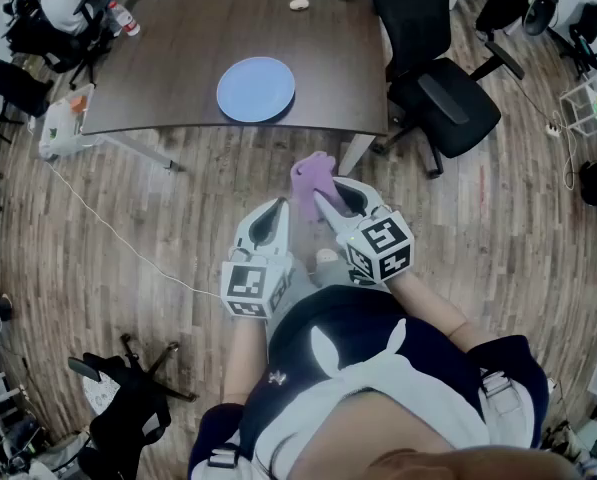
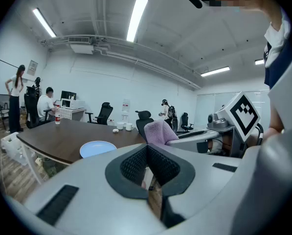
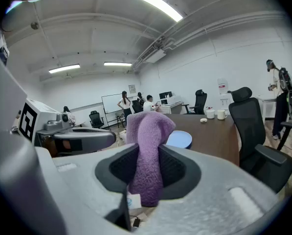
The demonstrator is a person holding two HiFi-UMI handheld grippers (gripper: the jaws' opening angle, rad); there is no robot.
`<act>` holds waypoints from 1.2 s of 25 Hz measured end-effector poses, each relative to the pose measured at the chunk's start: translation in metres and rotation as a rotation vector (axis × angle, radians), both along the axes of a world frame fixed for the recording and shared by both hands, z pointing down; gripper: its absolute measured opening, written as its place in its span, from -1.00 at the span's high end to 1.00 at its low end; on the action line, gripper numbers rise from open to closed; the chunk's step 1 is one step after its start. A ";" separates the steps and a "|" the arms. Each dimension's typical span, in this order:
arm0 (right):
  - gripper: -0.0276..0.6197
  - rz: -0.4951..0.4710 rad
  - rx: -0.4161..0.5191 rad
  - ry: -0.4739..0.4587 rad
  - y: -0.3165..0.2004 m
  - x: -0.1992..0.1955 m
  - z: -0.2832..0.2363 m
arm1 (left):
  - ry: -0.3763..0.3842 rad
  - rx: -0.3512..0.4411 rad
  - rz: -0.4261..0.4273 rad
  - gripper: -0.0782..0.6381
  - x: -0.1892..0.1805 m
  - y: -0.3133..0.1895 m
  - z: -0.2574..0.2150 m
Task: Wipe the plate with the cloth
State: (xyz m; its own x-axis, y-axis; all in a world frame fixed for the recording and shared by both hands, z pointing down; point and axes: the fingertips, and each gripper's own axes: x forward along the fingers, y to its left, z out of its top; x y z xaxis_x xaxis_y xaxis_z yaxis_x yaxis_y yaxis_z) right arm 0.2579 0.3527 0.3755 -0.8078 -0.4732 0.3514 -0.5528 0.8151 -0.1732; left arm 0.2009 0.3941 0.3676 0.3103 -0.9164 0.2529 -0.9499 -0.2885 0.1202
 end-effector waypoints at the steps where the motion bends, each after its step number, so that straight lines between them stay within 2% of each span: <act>1: 0.57 0.001 0.001 0.000 0.000 0.003 -0.001 | 0.000 -0.002 -0.003 0.77 0.002 0.000 0.000; 15: 0.57 -0.021 -0.009 0.002 -0.001 0.055 0.012 | 0.006 -0.023 -0.072 0.77 0.048 0.001 0.011; 22: 0.57 -0.051 -0.041 -0.008 -0.001 0.042 0.020 | -0.007 -0.054 -0.101 0.77 0.040 0.005 0.017; 30: 0.56 -0.059 -0.063 -0.004 -0.033 0.019 0.027 | -0.007 -0.066 -0.119 0.77 0.013 -0.024 0.023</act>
State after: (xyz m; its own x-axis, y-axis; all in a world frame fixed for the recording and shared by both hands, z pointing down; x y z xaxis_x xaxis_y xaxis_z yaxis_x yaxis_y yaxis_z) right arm 0.2773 0.3193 0.4029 -0.8349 -0.4018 0.3761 -0.5035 0.8336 -0.2272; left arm 0.2144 0.3702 0.3904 0.1980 -0.9280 0.3155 -0.9779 -0.1649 0.1286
